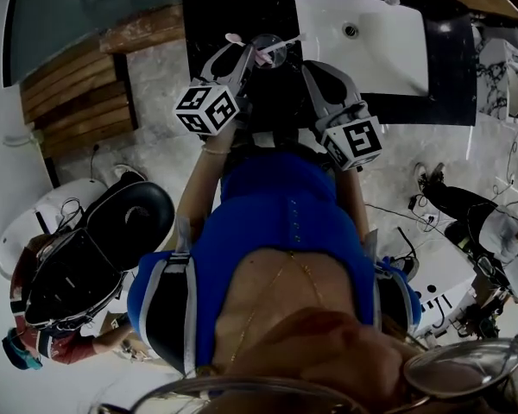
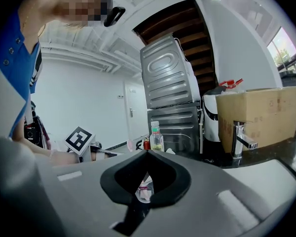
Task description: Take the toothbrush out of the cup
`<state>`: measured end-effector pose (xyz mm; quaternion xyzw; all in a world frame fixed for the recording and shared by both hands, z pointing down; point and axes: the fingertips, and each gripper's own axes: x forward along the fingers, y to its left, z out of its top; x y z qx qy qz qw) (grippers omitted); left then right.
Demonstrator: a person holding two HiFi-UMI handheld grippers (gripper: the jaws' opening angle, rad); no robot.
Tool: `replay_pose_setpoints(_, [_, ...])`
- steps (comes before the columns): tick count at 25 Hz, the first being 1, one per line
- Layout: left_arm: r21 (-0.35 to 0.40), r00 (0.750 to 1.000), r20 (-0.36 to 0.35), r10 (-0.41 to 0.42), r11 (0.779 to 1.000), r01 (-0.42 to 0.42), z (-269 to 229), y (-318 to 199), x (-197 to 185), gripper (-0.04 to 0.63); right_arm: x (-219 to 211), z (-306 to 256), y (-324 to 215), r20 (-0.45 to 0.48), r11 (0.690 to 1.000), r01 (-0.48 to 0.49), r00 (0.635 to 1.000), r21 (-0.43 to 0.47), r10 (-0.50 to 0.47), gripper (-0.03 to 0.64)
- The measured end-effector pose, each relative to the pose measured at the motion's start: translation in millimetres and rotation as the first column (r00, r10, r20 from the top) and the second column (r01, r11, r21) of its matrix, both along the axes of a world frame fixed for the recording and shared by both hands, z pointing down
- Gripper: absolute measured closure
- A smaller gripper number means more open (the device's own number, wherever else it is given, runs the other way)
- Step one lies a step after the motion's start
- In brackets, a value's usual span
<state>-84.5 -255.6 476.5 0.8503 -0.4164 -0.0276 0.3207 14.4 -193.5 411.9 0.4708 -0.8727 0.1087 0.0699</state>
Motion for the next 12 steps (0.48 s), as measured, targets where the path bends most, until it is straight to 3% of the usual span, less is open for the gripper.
replay_pose_setpoints(4, [0.006,1.0,-0.007,0.0,1.0,0.0,-2,-2,1,0.58,4,4,2,-0.012,1.0,-0.001,1.0,-0.014,0.001,0.614])
replay_pose_setpoints(12, [0.043,0.999,0.03,0.016,0.999,-0.018,-12,2,5,0.584,5,1,5,-0.002,1.0,0.009,1.0,-0.005,-0.009,0.614])
